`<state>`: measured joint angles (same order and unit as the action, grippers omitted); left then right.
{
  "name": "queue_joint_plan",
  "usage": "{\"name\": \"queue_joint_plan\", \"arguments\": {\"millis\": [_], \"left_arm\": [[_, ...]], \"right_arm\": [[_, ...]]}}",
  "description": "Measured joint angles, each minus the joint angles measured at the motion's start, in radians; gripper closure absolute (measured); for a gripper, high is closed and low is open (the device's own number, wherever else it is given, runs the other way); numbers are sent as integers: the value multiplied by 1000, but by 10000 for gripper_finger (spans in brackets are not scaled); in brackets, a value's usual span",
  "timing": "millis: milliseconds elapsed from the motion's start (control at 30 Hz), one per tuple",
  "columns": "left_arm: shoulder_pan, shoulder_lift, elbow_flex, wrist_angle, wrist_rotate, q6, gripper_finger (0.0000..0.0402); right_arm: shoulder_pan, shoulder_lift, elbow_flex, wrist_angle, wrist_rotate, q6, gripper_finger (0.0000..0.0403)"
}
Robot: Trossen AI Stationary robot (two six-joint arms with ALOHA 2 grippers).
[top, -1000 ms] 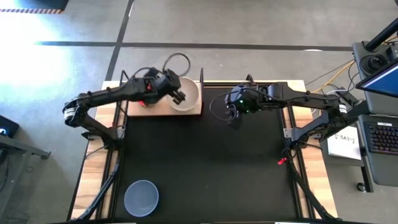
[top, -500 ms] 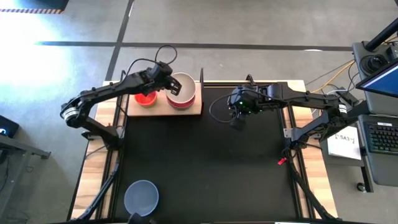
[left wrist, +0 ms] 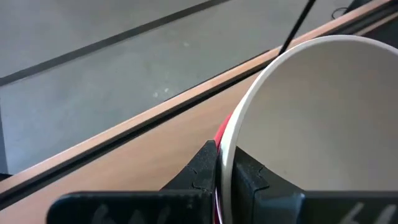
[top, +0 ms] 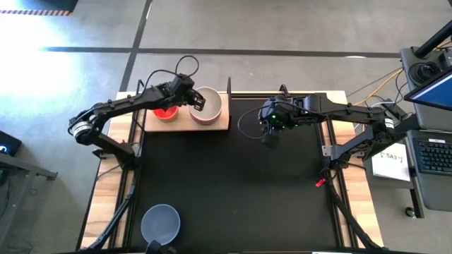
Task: Place and stack bowls onto a shelf
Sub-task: Stack the large white bowl onto the orange bowl on the shelf
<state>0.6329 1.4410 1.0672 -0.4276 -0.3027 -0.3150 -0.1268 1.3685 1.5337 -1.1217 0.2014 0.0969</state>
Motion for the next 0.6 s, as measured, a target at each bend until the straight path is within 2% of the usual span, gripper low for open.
{"name": "queue_joint_plan", "arguments": {"millis": [200,433,600], "left_arm": [[0,0,0,-15,12,-11,397],[-1,0,0,-40,104,-39,396],[1,0,0,-42,106,-43,385]], "right_arm": [[0,0,-2,1,0,1,193],[0,0,-17,1,0,6,193],[0,0,-37,0,0,9,193]]}}
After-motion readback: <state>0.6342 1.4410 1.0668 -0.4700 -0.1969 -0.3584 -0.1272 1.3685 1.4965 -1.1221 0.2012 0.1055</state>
